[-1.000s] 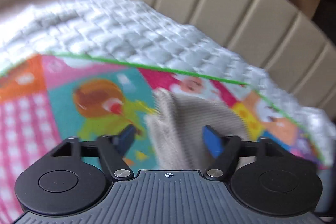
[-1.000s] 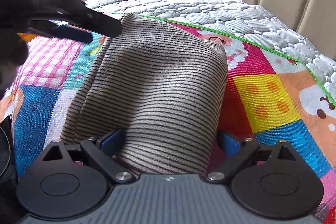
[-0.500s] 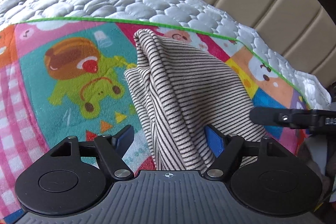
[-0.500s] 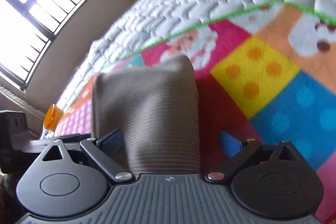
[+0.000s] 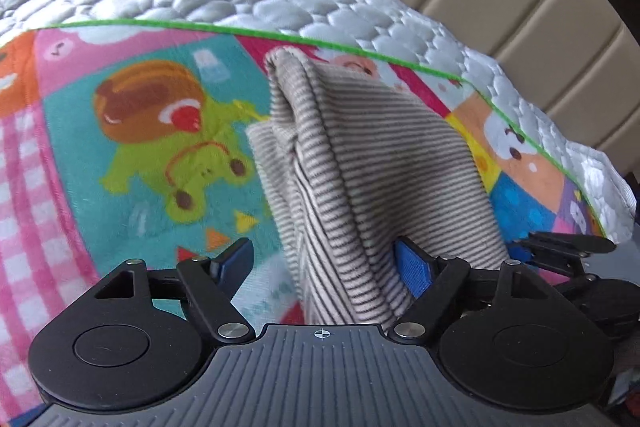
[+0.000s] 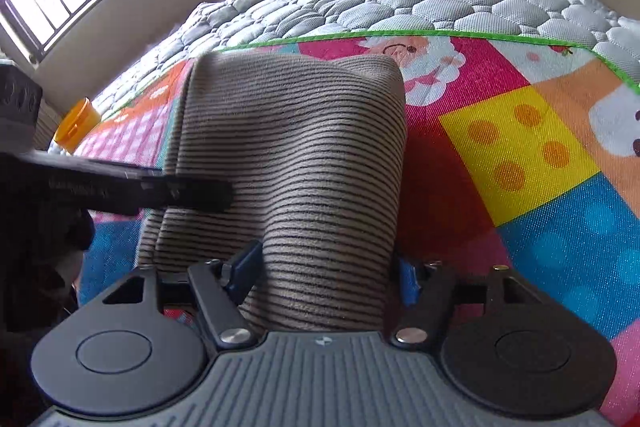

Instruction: Fold clothes

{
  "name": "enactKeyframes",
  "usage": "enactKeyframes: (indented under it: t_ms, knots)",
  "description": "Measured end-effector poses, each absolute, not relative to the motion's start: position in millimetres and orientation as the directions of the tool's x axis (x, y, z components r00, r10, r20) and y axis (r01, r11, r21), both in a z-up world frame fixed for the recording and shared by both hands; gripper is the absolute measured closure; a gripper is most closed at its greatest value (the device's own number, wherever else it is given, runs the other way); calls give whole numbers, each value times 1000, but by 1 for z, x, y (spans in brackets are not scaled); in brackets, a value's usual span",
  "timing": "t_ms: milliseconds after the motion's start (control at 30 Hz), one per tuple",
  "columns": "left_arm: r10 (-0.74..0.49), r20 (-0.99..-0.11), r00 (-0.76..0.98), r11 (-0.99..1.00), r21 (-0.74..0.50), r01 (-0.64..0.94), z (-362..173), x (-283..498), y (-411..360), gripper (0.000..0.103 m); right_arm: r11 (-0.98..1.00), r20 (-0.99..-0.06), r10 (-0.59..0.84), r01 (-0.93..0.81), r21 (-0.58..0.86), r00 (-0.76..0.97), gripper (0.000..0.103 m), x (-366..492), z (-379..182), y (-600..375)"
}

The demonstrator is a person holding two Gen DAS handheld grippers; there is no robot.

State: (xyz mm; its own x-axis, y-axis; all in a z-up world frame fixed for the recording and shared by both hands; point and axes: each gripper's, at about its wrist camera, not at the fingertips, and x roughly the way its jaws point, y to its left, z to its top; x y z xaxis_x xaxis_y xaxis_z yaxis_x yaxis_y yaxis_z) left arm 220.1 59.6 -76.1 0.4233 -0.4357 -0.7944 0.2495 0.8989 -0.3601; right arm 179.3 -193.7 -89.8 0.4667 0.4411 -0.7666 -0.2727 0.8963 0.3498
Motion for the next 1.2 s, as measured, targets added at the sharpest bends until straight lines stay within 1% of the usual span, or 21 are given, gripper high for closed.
enactKeyframes:
  t_ms: [33,100,133,200,267,300,333,367,433,500,600,667,767,867,900,933,1000,1067,1133,1200]
  knots:
    - [-441,-793,421,897,-366,249,-77,220,60,21,894,-756,448,-265,362,477,31,180,-86,-197]
    - [-465,-787,405,885,-411,218,-82,222,63,21,886,-721,462,-245,393,516,29,182,-78,-207]
    - [-478,-784,397,879,-433,201,-85,223,65,21,882,-708,469,-232,411,528,26,186,-76,-211]
    - [-503,-770,393,864,-465,193,-89,225,65,24,870,-690,483,-206,448,539,24,195,-77,-217]
    - [-520,-758,393,853,-486,192,-92,228,61,29,865,-696,492,-199,461,523,24,205,-85,-218]
    - [-529,-752,394,847,-496,191,-94,230,58,29,863,-703,495,-198,465,510,26,211,-91,-218]
    - [-530,-749,398,847,-492,202,-94,232,55,29,864,-708,497,-209,458,502,36,215,-95,-216]
    - [-529,-747,402,848,-485,214,-93,235,52,31,866,-711,497,-230,444,498,37,219,-98,-213]
    - [-527,-742,414,850,-461,255,-92,244,48,32,866,-695,496,-243,436,521,42,225,-98,-212]
    - [-544,-709,448,839,-464,284,-90,259,48,34,869,-669,488,-235,436,561,44,236,-95,-216]
    - [-568,-647,509,823,-461,333,-90,285,48,39,881,-645,460,-220,420,611,45,262,-93,-222]
    - [-573,-632,521,819,-449,356,-92,302,45,39,892,-640,437,-212,399,632,45,281,-96,-225]
    - [-568,-642,515,822,-427,376,-87,313,48,38,910,-634,410,-253,327,656,43,297,-95,-218]
    - [-499,-601,624,864,-287,414,-58,301,58,41,932,-627,349,-327,156,697,40,290,-91,-196]
    - [-483,-569,666,873,-257,414,-46,296,63,41,935,-623,333,-335,119,708,39,287,-91,-190]
    - [-482,-533,695,875,-256,411,-35,295,68,41,936,-618,317,-342,82,719,37,283,-92,-185]
    - [-504,-475,721,863,-304,403,-17,302,73,40,943,-616,294,-329,59,731,34,278,-92,-178]
    - [-548,-473,690,835,-362,415,-13,322,66,39,945,-619,270,-328,22,737,31,275,-90,-171]
    - [-535,-522,664,844,-347,408,-25,344,55,41,940,-609,241,-338,-48,756,29,267,-84,-165]
    - [-506,-577,641,862,-313,399,-41,362,41,42,925,-534,218,-348,-155,817,28,247,-75,-158]
